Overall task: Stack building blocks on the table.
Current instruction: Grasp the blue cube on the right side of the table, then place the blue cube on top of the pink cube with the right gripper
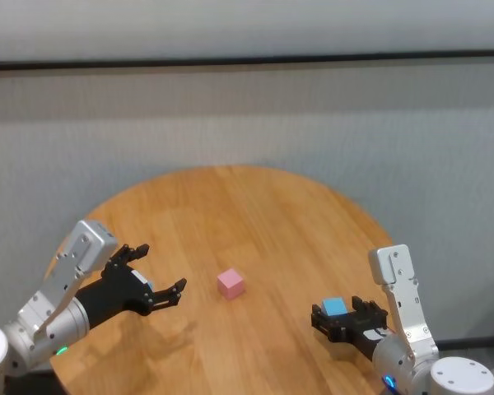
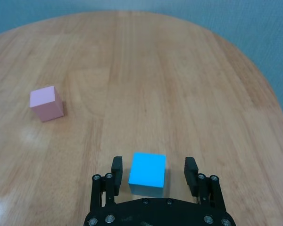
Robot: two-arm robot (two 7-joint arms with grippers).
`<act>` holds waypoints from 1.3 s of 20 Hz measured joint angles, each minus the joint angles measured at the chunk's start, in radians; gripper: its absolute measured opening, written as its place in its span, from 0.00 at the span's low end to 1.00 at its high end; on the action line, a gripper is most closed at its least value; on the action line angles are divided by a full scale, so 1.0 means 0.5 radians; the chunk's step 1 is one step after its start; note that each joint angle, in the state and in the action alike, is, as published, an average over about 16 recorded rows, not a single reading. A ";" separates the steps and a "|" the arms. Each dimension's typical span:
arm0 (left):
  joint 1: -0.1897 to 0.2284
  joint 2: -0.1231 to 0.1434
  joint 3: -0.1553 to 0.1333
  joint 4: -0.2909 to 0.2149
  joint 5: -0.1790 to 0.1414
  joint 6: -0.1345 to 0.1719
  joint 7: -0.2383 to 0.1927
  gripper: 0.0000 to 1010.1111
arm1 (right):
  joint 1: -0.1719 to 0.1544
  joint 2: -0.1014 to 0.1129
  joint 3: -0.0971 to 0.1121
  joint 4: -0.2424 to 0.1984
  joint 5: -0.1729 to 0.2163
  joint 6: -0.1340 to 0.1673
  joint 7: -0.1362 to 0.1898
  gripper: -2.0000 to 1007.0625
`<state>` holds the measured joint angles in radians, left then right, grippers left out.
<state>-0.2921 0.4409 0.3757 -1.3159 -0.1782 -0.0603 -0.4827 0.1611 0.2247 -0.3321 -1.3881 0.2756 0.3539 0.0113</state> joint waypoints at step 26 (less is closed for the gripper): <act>0.000 0.000 0.000 0.000 0.000 0.000 0.000 0.99 | 0.071 0.088 0.030 -0.028 -0.112 -0.250 0.386 0.37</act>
<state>-0.2921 0.4409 0.3758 -1.3159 -0.1782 -0.0603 -0.4828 0.1968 0.2688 -0.3171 -1.4022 0.2199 0.2290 0.2043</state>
